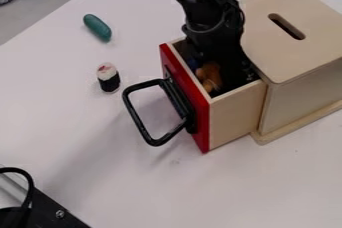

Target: Take the thing out of the drawer and put it on the left side of the table

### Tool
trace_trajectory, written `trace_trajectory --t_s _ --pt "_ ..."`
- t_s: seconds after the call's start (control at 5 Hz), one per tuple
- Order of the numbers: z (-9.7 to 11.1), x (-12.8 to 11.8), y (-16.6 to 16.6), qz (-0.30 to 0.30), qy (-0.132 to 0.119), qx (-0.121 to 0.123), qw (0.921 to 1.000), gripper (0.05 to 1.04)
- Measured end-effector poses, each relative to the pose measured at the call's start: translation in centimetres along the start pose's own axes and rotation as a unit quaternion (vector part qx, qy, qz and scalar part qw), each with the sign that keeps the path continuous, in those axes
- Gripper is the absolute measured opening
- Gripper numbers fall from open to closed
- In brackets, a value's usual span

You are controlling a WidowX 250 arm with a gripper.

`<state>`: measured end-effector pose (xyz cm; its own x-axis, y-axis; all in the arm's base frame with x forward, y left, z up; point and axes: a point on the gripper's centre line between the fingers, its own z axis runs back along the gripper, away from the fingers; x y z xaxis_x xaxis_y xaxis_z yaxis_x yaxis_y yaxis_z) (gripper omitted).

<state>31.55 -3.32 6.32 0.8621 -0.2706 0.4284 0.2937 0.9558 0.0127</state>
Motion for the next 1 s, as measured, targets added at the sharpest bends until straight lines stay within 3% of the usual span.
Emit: trace_trajectory --t_s 0.2,0.6,0.8,1.0 --pt "0.1 -0.1 -0.1 0.008 0.005 0.0 1.0 0.596" --pt "4.7 -1.7 0.8 0.039 0.002 0.002 0.9992 0.596" --pt "6.8 -3.0 1.8 0.048 0.025 0.021 0.9983 0.596" --pt "8.5 -3.3 2.7 0.073 0.022 0.022 0.9968 0.596"
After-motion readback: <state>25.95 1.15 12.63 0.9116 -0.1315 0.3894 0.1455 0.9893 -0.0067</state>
